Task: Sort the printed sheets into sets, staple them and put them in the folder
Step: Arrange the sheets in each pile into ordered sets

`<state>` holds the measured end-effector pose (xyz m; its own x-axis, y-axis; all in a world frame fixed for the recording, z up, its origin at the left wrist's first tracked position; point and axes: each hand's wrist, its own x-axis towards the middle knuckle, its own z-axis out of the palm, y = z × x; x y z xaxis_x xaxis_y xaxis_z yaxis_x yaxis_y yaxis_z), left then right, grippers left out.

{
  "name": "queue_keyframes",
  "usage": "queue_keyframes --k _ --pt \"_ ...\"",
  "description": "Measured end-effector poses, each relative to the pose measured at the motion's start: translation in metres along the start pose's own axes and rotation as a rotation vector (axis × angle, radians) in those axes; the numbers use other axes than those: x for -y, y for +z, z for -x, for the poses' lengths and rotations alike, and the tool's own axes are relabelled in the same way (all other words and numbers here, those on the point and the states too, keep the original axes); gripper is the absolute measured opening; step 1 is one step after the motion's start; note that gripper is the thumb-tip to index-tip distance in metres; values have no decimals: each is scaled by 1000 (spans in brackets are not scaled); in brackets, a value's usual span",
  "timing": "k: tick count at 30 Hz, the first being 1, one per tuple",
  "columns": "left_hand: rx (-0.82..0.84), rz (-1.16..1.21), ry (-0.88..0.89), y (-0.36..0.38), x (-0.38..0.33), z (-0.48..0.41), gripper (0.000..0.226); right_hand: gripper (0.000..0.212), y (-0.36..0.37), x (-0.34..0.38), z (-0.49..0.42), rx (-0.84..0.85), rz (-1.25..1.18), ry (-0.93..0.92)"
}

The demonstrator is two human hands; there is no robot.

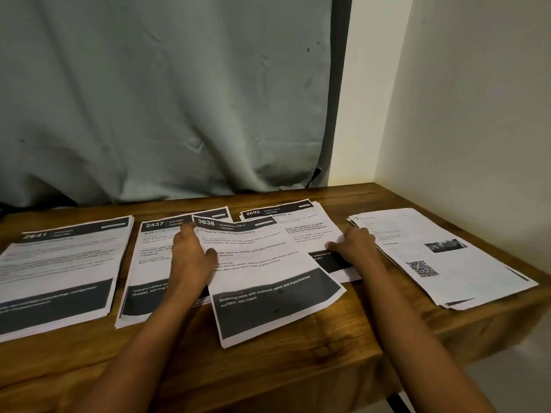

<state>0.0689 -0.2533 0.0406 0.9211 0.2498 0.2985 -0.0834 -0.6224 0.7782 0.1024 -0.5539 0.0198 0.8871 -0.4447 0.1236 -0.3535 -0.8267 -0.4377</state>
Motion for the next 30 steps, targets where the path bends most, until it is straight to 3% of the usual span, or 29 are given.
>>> queue_keyframes --k 8,12,17,23,30 --pt "61 -57 129 5 3 2 65 63 -2 -1 -1 12 -73 58" --pt "250 -169 362 11 6 6 65 71 -5 -1 0 16 -131 120" --pt "612 -523 567 24 7 9 121 75 -9 -3 2 -16 -116 174" --pt "712 -603 563 31 16 5 127 73 -11 -9 1 -14 -105 187" --pt "713 -619 562 30 15 8 128 47 -17 -10 9 -94 -123 114"
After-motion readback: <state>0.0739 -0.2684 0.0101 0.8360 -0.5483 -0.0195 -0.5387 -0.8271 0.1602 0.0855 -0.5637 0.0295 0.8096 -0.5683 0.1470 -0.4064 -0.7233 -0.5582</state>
